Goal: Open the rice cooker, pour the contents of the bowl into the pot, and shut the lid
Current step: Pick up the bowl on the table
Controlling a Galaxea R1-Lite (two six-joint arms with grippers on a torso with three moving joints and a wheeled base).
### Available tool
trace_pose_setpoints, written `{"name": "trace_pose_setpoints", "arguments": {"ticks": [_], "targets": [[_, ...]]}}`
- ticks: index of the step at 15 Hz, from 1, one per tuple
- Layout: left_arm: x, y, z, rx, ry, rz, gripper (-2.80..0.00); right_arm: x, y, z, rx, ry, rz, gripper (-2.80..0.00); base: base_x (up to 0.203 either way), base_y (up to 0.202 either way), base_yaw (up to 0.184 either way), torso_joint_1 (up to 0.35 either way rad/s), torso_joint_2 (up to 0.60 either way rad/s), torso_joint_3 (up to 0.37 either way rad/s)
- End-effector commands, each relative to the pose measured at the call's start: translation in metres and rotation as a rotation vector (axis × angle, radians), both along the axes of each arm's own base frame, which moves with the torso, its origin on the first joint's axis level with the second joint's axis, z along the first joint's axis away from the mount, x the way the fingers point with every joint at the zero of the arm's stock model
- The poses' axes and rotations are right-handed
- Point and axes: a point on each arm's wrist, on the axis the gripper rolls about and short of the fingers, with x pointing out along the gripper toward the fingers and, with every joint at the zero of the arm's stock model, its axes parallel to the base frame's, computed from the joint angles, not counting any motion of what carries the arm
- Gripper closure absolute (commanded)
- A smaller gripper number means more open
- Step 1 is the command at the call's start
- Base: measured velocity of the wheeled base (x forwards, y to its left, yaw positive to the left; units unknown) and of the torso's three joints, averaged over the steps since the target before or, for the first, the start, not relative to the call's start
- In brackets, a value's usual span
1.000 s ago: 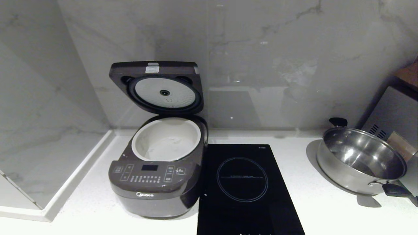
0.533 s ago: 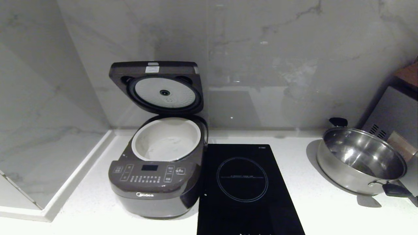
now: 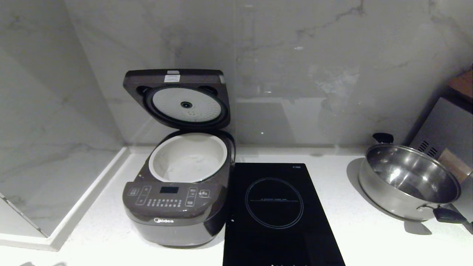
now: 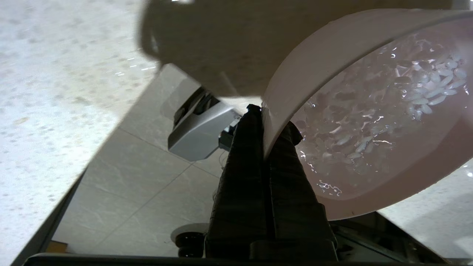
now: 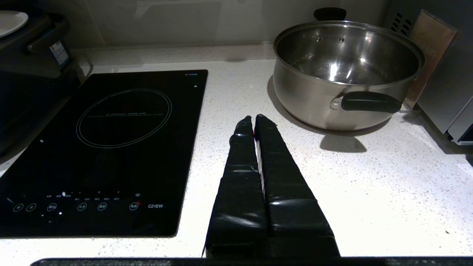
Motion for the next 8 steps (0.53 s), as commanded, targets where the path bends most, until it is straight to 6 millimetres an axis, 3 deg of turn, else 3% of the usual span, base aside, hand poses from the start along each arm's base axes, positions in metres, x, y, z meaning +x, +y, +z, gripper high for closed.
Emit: {"name": "trace_pose_setpoints", "arguments": {"ticks": [1,8], "targets": [[0.012,-0.012,0.003,-0.003,-0.005,-0.029,0.0,0.0,0.0,0.0,0.0,0.0,0.0,0.0,0.0,0.0,0.0,0.0,0.0,0.0],[0.05,-0.071,0.015,-0.017,-0.022,-0.097,0.0,0.0,0.0,0.0,0.0,0.0,0.0,0.0,0.0,0.0,0.0,0.0,0.0,0.0]]}}
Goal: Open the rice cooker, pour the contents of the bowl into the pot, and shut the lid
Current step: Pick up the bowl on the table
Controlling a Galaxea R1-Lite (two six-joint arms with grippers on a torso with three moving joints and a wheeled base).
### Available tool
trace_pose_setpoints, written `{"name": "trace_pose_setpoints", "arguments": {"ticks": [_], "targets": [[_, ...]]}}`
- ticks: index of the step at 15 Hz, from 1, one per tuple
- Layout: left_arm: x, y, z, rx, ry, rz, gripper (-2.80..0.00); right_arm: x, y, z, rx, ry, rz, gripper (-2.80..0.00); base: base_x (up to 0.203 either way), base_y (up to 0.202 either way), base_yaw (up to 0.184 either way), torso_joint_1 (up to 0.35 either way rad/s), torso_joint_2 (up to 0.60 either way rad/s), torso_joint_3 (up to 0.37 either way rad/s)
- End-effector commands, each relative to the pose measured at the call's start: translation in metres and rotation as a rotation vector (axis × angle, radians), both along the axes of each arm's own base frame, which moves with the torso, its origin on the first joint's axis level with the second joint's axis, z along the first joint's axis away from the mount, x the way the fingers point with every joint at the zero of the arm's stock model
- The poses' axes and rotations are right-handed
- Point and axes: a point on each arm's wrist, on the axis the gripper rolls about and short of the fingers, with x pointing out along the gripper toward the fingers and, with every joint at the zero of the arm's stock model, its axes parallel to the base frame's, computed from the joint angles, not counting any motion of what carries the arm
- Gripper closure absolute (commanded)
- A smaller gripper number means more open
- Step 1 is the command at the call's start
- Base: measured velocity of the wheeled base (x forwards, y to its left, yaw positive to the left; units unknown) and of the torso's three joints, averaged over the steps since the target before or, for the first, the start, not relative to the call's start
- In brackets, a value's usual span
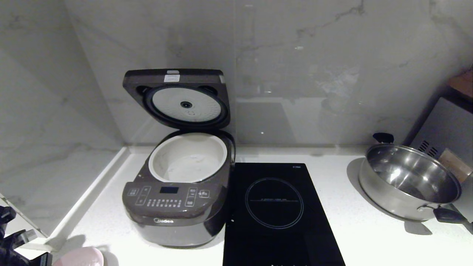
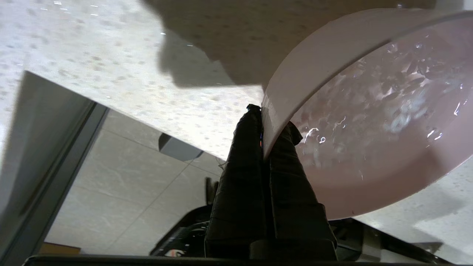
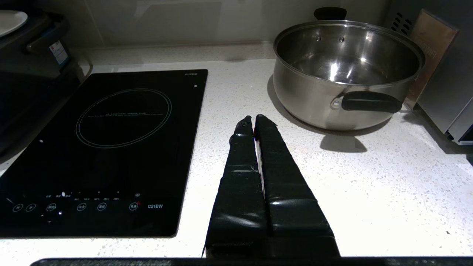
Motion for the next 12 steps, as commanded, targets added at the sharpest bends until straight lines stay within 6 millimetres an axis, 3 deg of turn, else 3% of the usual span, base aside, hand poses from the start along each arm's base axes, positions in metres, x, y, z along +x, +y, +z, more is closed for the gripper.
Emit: {"name": "trace_pose_setpoints", "arguments": {"ticks": [1,12], "targets": [[0.006,-0.011,0.003,-0.003,-0.009,-0.012,0.0,0.0,0.0,0.0,0.0,0.0,0.0,0.0,0.0,0.0,0.0,0.0,0.0,0.0],[0.026,-0.056,0.025,-0.021,-0.06,-0.05,0.0,0.0,0.0,0.0,0.0,0.0,0.0,0.0,0.0,0.0,0.0,0.0,0.0,0.0]]}}
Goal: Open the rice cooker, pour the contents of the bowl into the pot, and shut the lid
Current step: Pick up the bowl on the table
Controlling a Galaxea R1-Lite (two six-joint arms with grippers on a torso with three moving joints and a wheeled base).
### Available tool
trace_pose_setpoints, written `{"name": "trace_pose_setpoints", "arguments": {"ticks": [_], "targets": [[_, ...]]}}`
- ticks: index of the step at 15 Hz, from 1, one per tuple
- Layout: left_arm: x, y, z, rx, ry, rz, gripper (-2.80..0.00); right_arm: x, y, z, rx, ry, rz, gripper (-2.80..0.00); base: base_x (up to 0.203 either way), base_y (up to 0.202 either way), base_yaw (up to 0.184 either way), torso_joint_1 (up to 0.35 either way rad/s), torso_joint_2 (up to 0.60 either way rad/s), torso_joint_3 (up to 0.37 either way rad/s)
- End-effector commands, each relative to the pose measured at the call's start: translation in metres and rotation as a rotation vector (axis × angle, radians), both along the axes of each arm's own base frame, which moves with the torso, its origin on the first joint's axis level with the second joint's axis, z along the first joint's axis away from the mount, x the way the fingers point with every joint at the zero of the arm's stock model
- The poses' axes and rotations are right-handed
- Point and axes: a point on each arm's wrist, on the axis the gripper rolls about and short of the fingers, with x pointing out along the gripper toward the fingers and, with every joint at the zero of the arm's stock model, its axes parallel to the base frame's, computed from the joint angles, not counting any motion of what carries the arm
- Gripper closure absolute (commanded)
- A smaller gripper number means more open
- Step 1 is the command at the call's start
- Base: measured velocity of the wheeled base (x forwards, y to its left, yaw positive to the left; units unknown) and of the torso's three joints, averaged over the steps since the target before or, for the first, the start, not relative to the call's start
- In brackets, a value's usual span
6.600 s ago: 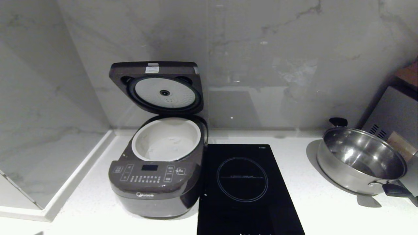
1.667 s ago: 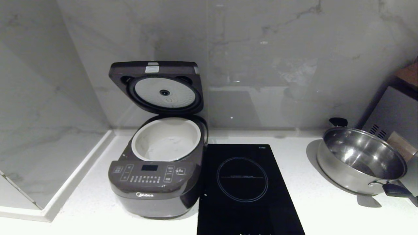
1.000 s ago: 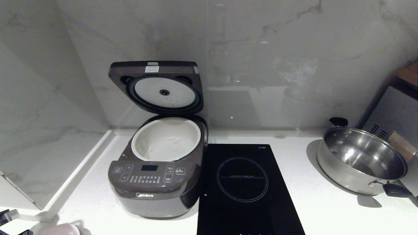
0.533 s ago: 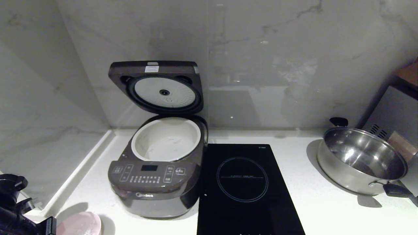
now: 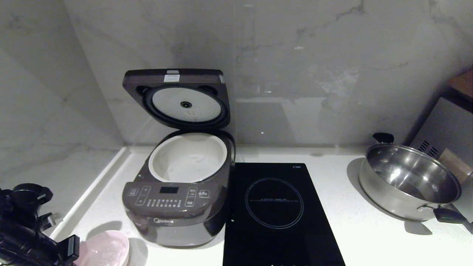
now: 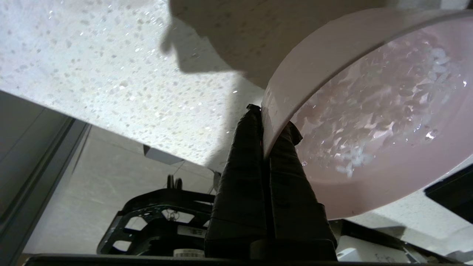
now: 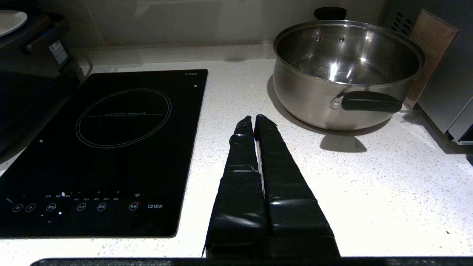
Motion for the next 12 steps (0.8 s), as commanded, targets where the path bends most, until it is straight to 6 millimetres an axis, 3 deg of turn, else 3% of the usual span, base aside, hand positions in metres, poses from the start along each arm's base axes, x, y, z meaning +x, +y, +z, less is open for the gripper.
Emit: {"name": "trace_pose_setpoints", "arguments": {"ticks": [1,6,12], "targets": [[0.007,-0.007,0.007,0.005,-0.029,-0.01,0.0,0.0,0.0,0.0,0.0,0.0,0.0,0.0,0.0,0.0,0.0,0.0,0.0,0.0],[0.026,-0.01,0.033,0.008,-0.057,-0.012,0.0,0.0,0.0,0.0,0.0,0.0,0.0,0.0,0.0,0.0,0.0,0.0,0.0,0.0],[0.04,-0.002,0.031,0.012,-0.038,-0.007,0.0,0.0,0.0,0.0,0.0,0.0,0.0,0.0,0.0,0.0,0.0,0.0,0.0,0.0]]}}
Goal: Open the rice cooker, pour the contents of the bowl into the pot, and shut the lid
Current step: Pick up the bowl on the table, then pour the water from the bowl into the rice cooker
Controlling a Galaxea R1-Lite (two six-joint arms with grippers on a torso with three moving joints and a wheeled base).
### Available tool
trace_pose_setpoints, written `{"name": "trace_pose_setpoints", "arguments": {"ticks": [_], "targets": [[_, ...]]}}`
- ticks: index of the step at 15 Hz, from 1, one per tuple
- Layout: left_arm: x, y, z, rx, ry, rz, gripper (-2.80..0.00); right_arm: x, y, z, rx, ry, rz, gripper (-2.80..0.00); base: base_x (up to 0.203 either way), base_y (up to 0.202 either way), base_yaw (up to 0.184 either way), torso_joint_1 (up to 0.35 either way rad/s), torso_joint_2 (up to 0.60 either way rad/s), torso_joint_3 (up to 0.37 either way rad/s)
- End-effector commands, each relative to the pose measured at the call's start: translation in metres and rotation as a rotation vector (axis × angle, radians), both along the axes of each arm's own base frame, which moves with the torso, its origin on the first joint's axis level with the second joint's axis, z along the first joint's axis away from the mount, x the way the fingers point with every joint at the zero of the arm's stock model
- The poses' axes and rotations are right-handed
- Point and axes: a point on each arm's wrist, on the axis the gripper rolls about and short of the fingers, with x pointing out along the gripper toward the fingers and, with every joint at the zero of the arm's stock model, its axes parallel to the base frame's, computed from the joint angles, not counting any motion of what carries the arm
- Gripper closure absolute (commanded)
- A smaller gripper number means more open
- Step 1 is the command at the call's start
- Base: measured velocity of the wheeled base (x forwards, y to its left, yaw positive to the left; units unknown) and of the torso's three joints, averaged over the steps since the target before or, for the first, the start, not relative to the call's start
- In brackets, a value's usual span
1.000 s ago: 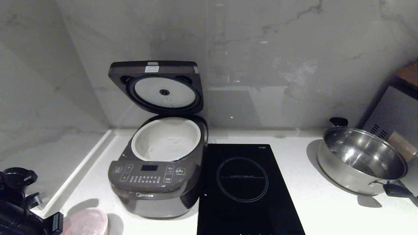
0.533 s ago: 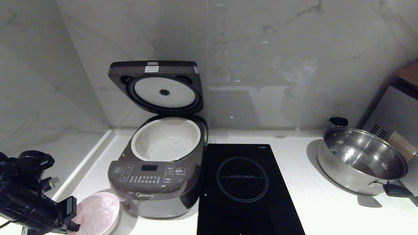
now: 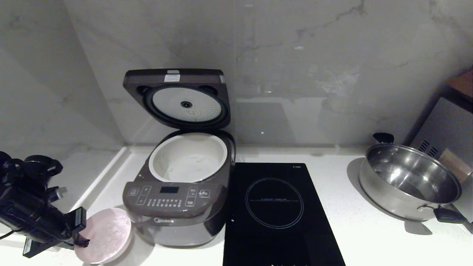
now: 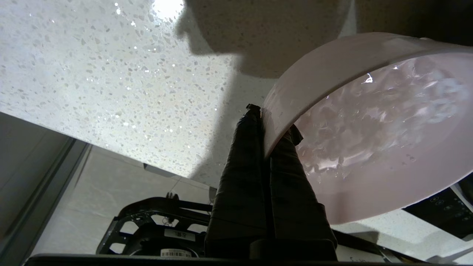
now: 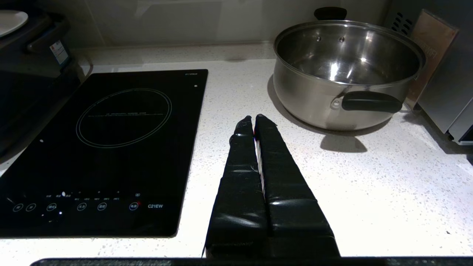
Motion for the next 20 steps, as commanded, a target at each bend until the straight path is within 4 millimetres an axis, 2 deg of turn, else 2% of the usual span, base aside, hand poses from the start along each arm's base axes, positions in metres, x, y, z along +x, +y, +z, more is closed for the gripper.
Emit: {"name": "trace_pose_setpoints", "arguments": {"ticks": [1,6,15,20], "targets": [[0.002,0.005,-0.003,-0.005,0.009,0.013,0.0,0.0,0.0,0.0,0.0,0.0,0.0,0.0,0.0,0.0,0.0,0.0,0.0,0.0],[0.002,0.024,-0.009,-0.013,0.007,-0.001,0.0,0.0,0.0,0.0,0.0,0.0,0.0,0.0,0.0,0.0,0.0,0.0,0.0,0.0],[0.022,0.053,-0.024,-0.059,-0.013,-0.044,0.0,0.0,0.0,0.0,-0.006,0.0,0.0,0.0,0.0,0.0,0.0,0.0,0.0,0.0],[0.027,0.056,-0.016,-0.068,-0.018,-0.04,0.0,0.0,0.0,0.0,-0.006,0.0,0.0,0.0,0.0,0.0,0.0,0.0,0.0,0.0]]}}
